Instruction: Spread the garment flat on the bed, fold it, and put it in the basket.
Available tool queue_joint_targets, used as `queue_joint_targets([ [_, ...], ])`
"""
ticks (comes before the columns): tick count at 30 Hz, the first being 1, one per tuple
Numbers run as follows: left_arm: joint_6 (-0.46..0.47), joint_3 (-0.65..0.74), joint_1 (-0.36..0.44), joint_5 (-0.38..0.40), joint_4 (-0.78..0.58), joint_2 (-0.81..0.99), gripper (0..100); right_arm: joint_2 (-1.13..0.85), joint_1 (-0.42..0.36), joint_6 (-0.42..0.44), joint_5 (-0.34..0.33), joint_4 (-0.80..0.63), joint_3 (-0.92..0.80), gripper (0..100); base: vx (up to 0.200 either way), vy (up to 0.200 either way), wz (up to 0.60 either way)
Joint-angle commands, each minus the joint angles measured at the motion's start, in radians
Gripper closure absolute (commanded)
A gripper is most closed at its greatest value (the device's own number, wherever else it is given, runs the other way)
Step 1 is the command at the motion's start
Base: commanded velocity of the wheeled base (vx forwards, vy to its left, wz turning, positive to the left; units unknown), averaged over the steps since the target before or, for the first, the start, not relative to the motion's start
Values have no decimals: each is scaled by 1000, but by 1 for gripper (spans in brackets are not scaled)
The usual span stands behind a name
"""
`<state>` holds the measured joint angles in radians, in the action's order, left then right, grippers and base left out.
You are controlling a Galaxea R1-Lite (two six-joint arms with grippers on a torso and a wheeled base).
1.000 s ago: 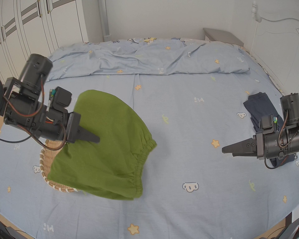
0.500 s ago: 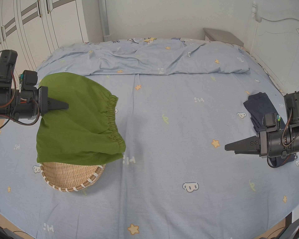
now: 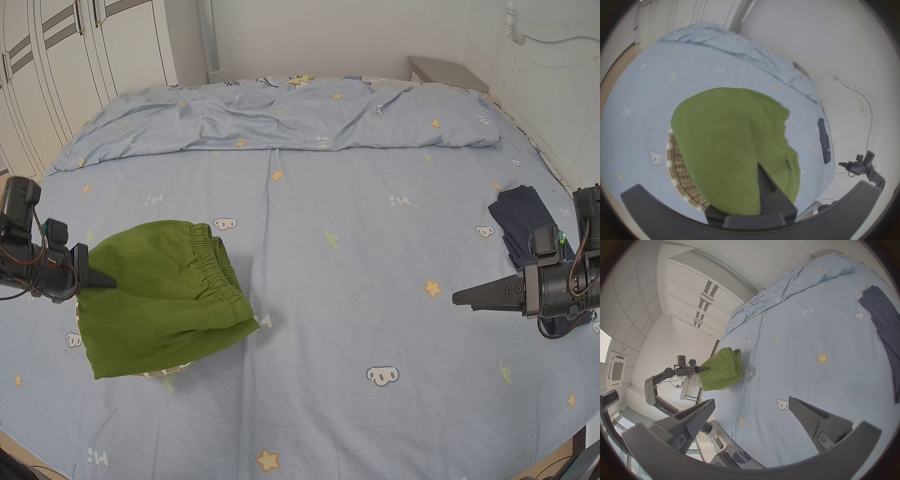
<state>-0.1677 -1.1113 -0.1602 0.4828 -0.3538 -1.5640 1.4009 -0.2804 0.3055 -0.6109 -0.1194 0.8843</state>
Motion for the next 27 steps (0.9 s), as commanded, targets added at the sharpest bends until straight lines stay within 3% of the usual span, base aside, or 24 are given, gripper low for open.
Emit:
queue_joint_targets([
  [1,-1,54,-93,22,-10,-131,100,-6,-6,0,-1,0,-4,0,0,0,0],
  [9,-18,25,-110,20,-14,-255,100,-6,-23,1,-1,0,-13,0,0,0,0],
  [15,-84,-44,-94,19,-2,-283,100,-6,-37,1,0,1,-13,0,0,0,0],
  [26,-85,-93,-84,13,-5,-335,100,-2,-37,1,0,1,-16,0,0,0,0],
  [27,-82,-94,-82,11,-8,-344,0,-2,-37,1,0,1,-16,0,0,0,0],
])
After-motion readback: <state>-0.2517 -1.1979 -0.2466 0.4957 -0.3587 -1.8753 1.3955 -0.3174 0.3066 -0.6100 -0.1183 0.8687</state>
